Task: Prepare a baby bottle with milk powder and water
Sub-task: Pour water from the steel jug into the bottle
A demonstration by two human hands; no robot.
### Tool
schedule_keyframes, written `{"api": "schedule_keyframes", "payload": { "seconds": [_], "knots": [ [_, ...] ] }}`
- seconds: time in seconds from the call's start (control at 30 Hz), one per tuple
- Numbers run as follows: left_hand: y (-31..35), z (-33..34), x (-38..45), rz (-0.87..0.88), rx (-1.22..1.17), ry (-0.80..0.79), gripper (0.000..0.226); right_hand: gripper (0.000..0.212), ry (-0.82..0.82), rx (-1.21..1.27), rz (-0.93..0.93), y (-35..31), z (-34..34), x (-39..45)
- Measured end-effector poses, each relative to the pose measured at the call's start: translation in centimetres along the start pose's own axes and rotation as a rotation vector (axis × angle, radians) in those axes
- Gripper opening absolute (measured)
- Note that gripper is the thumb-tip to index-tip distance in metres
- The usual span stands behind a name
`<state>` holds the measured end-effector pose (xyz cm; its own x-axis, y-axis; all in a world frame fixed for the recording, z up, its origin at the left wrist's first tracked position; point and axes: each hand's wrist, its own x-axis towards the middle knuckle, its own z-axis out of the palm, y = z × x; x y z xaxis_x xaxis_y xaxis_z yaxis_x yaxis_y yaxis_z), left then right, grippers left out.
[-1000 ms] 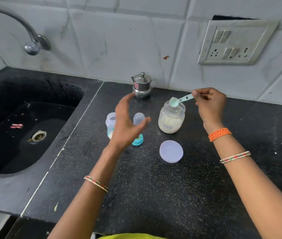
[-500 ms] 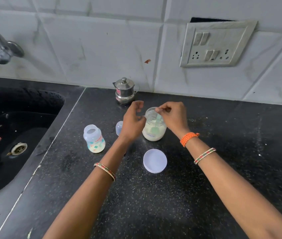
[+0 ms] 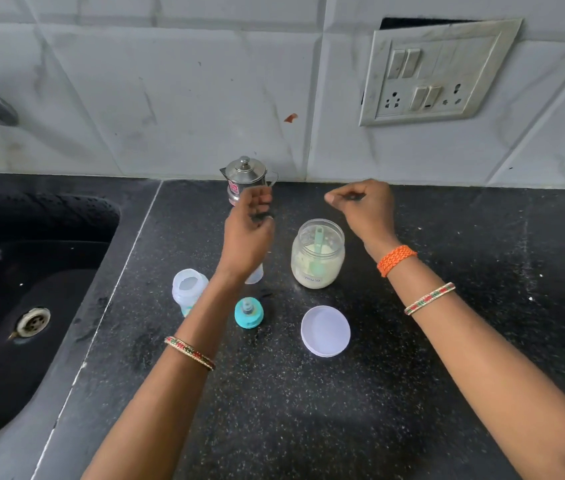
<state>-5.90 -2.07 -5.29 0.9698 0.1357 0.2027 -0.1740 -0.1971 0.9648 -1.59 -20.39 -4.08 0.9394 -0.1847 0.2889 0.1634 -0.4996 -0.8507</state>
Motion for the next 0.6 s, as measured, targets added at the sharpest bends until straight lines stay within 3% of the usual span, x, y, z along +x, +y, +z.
{"api": "schedule_keyframes", "payload": {
  "seconds": [0.13,0.4,0.6],
  "knots": [
    [0.5,-3.0,3.6,0.020,0.021,0.061,0.037,0.014,-0.070,0.042,0.042,-0.7,2.4,3.3],
    [-1.4,-7.4,9.9,-0.026,0.124,-0.005,0.023,0.039,-0.428,0.099,0.123,1.4,10.2,9.2],
    [-3.3,-7.5,11.4,-0.049,0.150,-0.071,0.025,0.028,-0.484,0.100,0.124,3.2,12.3,11.3]
  ]
}}
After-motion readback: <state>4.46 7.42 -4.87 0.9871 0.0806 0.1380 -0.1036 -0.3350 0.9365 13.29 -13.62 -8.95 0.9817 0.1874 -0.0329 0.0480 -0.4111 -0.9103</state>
